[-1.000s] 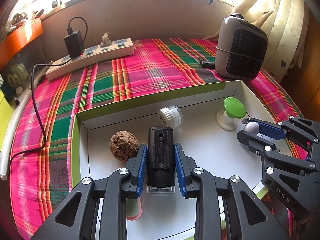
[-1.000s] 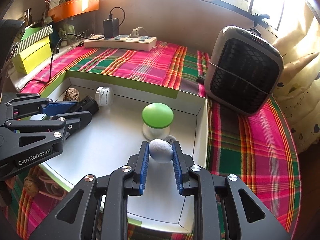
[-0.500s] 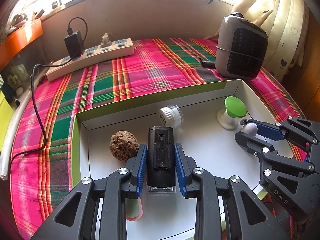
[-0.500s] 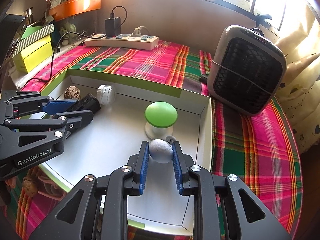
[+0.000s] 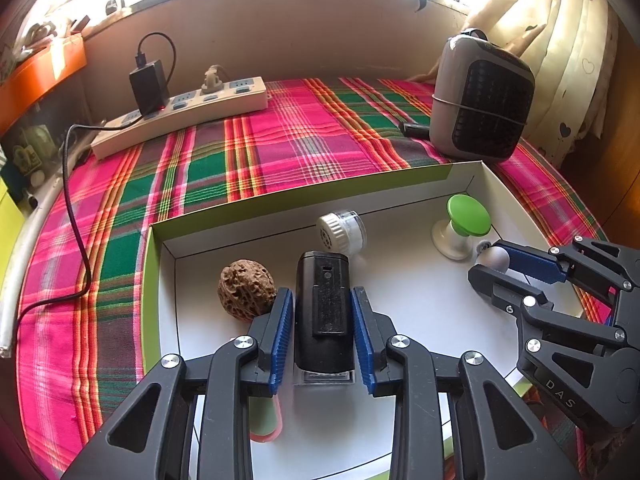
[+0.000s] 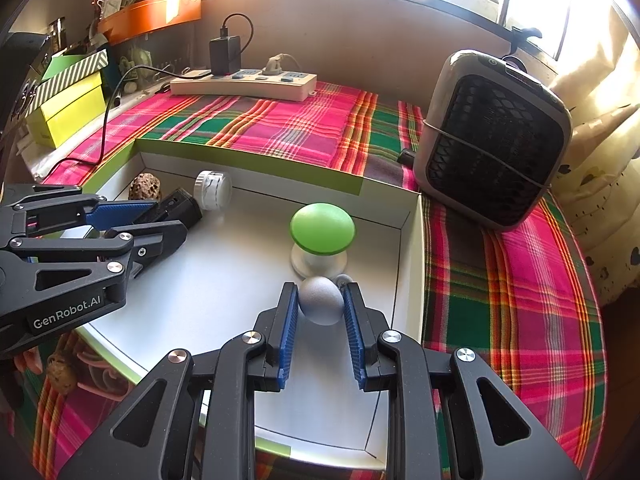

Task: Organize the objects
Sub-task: 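Open both tools to release the flashlight and egg inside the box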

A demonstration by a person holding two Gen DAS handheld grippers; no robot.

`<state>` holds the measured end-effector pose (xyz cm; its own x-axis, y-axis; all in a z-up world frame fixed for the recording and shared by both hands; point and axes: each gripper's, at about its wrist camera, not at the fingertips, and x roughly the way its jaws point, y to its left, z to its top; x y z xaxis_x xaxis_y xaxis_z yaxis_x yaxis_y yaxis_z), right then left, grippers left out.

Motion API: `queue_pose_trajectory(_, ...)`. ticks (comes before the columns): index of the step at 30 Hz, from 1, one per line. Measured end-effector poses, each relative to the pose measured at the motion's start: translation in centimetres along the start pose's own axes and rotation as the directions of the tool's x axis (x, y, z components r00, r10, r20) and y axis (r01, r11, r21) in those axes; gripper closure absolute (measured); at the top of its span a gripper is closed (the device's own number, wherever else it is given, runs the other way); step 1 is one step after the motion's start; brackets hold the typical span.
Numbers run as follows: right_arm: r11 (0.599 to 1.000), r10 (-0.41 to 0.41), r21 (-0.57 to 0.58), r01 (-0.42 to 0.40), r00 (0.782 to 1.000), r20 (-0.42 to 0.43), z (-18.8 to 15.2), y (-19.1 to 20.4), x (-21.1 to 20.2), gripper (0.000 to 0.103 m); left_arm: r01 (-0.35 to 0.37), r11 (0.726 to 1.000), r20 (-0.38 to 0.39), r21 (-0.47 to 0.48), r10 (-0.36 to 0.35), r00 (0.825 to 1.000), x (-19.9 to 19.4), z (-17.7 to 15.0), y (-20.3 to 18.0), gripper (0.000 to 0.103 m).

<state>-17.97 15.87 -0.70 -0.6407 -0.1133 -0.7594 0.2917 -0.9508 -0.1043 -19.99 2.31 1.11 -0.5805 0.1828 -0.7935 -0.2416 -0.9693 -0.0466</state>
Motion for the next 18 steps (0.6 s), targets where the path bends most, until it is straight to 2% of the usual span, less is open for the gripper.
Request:
queue_pose_trajectory(6,1.000,0.004,-0.002,-0.004,1.000,0.010,-0.1,0.1,-0.2,0.069,-0.004,1.000,0.001,-0.004,0.004,1.000,-0.1,-0.2,0.0,0.070)
queue_pose_trajectory(18,1.000,0.001,0.018,-0.001,1.000,0.022,-0.4,0.1,-0.8,0.064,-0.006,1.000,0.024,-0.005,0.006,1.000,-1.4,-0.6,-0.1,0.068)
